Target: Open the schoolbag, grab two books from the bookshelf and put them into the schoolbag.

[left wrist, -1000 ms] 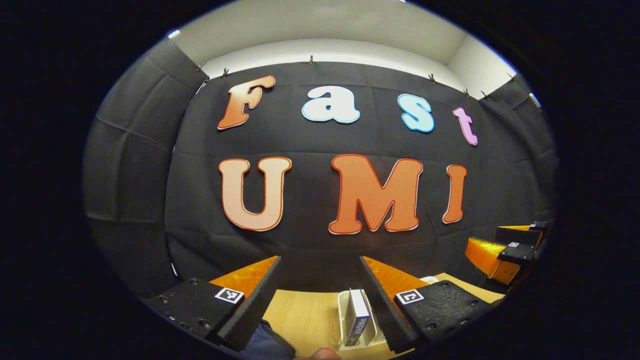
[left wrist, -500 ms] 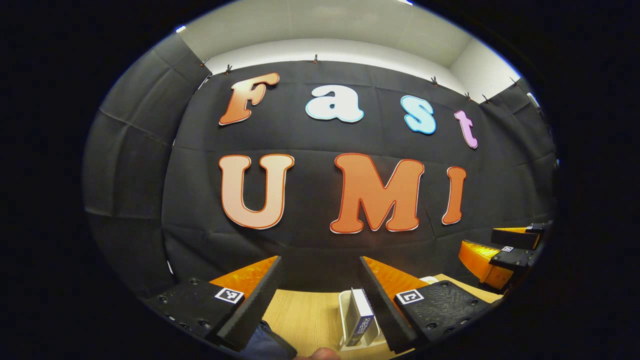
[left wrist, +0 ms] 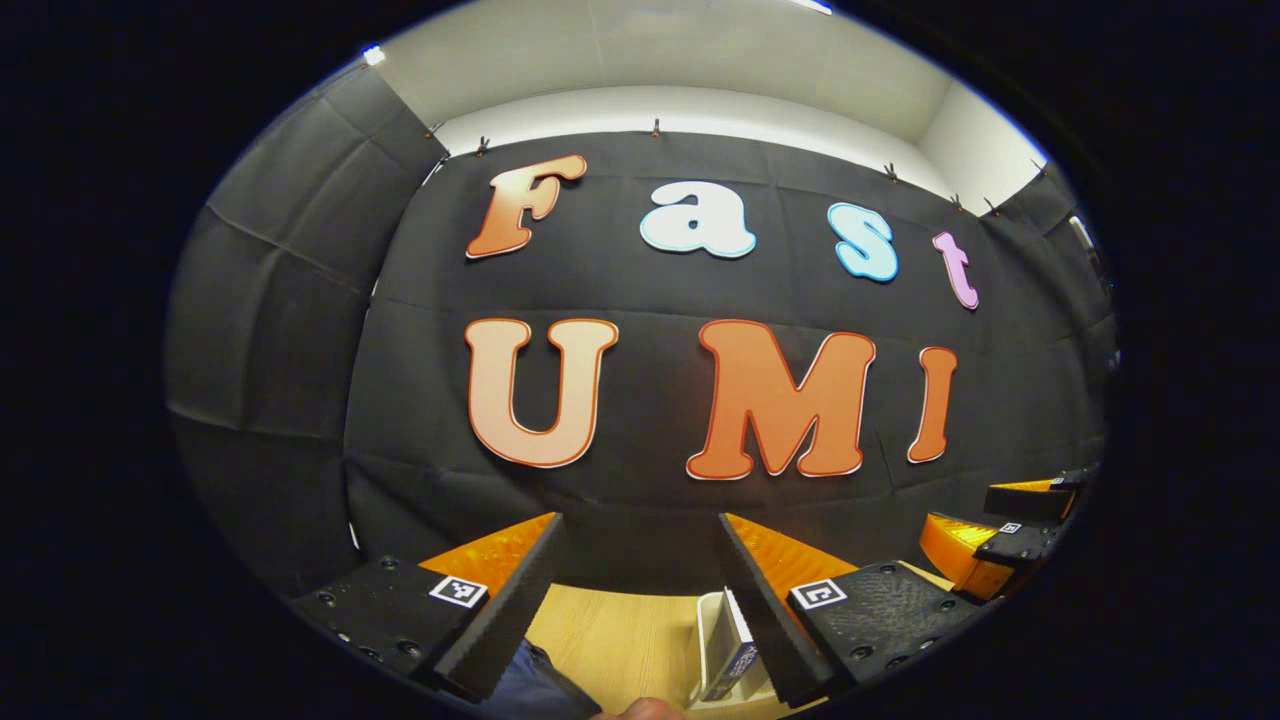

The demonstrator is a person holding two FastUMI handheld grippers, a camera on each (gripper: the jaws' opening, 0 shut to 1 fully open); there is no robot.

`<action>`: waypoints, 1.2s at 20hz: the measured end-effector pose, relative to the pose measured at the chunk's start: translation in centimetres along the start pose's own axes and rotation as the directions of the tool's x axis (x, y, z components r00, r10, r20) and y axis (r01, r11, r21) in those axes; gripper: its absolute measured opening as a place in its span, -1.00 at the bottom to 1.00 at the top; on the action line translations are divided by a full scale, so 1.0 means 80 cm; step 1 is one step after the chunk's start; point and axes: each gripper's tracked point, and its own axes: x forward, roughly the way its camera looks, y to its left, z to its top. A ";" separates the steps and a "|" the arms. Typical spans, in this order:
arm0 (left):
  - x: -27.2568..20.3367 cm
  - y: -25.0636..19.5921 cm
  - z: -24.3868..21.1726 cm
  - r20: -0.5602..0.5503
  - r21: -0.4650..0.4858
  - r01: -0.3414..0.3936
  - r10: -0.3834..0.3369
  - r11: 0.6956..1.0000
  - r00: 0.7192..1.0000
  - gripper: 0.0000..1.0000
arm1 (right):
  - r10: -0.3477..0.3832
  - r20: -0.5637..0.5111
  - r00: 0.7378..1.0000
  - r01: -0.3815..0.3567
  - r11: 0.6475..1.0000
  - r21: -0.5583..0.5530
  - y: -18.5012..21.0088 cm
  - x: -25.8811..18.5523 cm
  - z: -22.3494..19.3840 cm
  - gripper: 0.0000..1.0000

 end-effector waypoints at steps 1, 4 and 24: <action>-0.003 -0.003 -0.001 0.010 -0.020 0.004 -0.004 1.000 1.000 0.84 | 0.001 0.001 1.000 -0.001 1.000 -0.002 0.001 0.000 -0.001 0.90; 0.004 0.004 -0.001 0.001 -0.011 -0.009 0.009 1.000 1.000 0.82 | 0.007 -0.007 1.000 -0.007 1.000 -0.001 0.004 0.003 -0.004 0.90; -0.018 0.104 -0.091 -0.243 0.211 -0.008 0.061 0.977 0.968 0.83 | -0.024 -0.035 0.999 0.023 1.000 -0.018 -0.029 0.026 -0.023 0.90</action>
